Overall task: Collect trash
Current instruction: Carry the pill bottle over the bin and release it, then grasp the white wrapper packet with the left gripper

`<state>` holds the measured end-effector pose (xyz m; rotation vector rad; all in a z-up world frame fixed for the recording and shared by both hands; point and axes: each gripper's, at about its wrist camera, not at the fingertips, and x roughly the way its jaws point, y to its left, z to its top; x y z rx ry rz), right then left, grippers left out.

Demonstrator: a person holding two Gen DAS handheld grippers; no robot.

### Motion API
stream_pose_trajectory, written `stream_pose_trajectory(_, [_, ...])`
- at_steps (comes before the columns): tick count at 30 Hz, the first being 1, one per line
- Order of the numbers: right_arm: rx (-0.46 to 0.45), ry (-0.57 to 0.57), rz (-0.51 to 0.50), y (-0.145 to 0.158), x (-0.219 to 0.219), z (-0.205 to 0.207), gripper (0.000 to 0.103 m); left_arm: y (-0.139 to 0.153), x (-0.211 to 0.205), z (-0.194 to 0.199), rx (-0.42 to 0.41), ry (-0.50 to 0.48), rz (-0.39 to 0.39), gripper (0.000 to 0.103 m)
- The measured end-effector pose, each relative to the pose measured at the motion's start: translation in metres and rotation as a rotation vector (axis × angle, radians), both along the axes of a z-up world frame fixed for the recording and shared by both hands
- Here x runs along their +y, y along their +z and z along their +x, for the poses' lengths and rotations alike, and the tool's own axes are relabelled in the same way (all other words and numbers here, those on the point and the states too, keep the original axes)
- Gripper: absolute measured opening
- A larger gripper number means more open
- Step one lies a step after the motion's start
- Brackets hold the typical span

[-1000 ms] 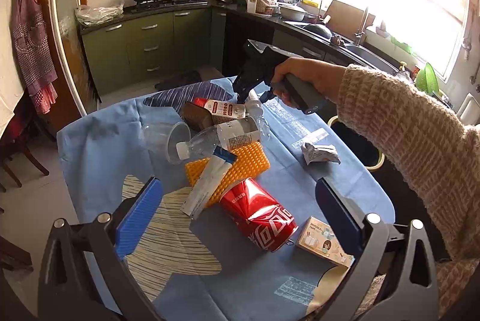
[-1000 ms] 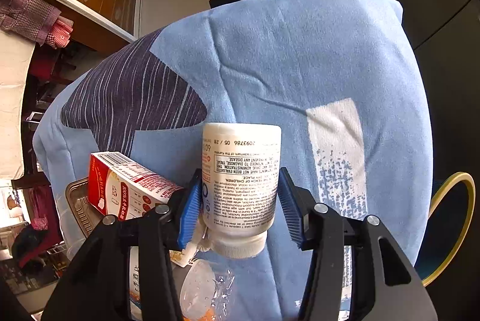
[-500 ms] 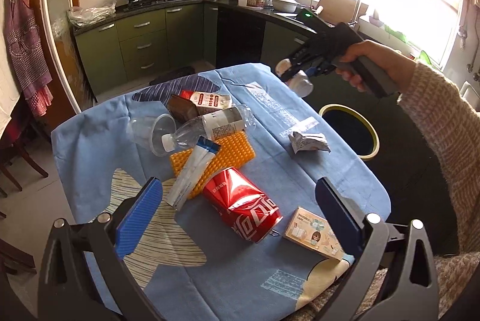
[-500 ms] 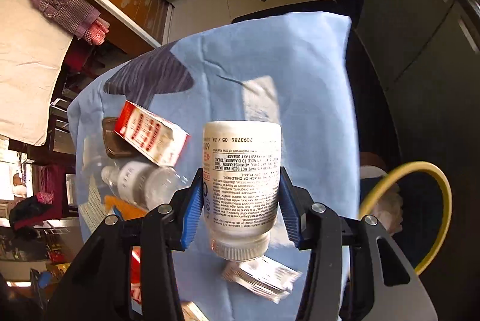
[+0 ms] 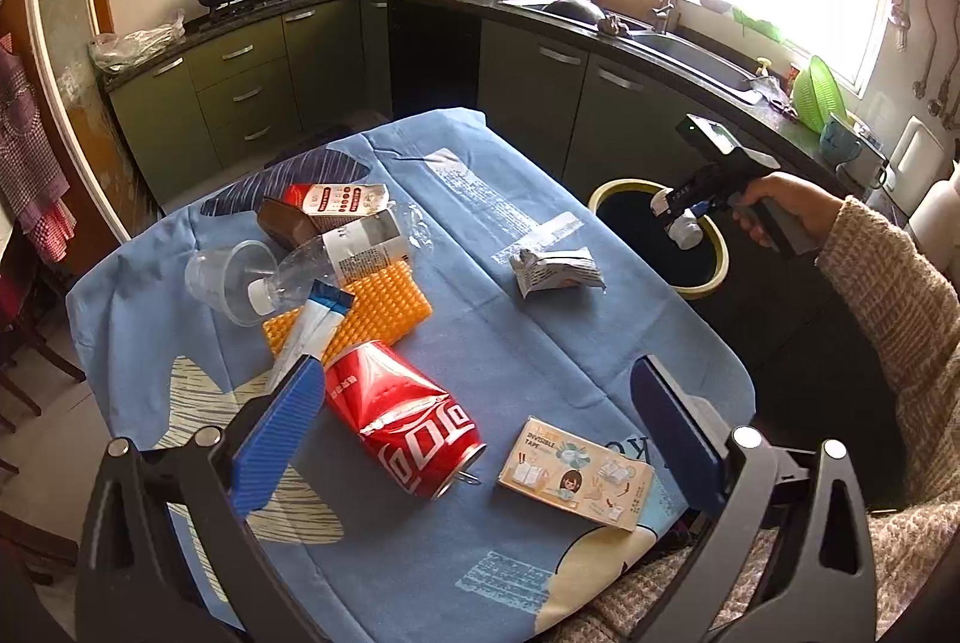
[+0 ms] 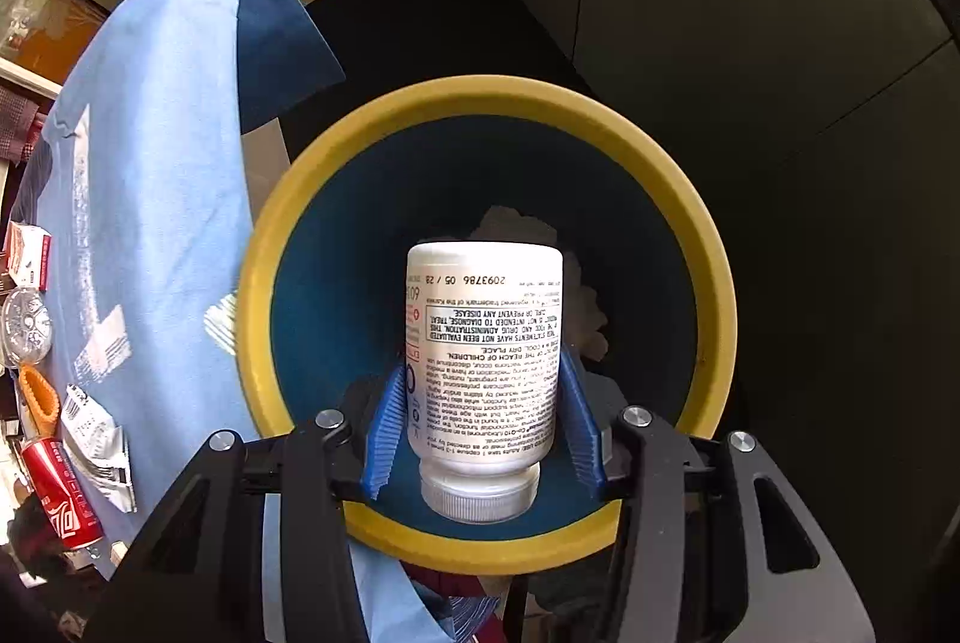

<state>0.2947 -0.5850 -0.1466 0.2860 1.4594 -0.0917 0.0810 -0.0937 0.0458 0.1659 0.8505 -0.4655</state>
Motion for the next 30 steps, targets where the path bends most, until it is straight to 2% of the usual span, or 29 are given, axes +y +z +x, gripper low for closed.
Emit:
stream_pose_trajectory(4, [-0.015,0.001,0.01,0.0,-0.003,0.002,0.052,-0.004,-0.019,0.001,0.013,-0.036,0.021,0.097])
stream_pose_trajectory(10, [-0.083,0.026,0.016,0.033,0.001,-0.012,0.052,-0.012,-0.056,0.018,0.028,-0.135,0.045,0.097])
stream_pose_trajectory(13, [-0.112,0.035,0.028,0.048,0.001,-0.026,0.052,-0.022,-0.084,0.032,0.007,-0.25,0.066,0.097])
stream_pose_trajectory(19, [-0.12,0.058,0.04,0.06,0.007,-0.034,0.052,-0.059,-0.143,0.056,-0.043,-0.61,0.293,0.097])
stream_pose_trajectory(21, [-0.114,0.063,0.049,0.058,0.007,-0.034,0.052,-0.069,-0.155,0.065,-0.04,-0.699,0.337,0.097])
stream_pose_trajectory(24, [-0.105,0.071,0.063,0.051,0.006,-0.035,0.052,-0.087,-0.17,0.085,0.021,-0.794,0.358,0.097])
stream_pose_trajectory(27, [-0.098,0.073,0.074,0.045,0.006,-0.034,0.052,-0.105,-0.182,0.104,0.07,-0.819,0.392,0.088])
stream_pose_trajectory(29, [-0.093,0.073,0.083,0.041,0.006,-0.033,0.052,-0.115,-0.185,0.113,0.108,-0.836,0.403,0.072])
stream_pose_trajectory(30, [-0.09,0.072,0.086,0.039,0.005,-0.033,0.052,-0.119,-0.185,0.118,0.127,-0.835,0.405,0.07])
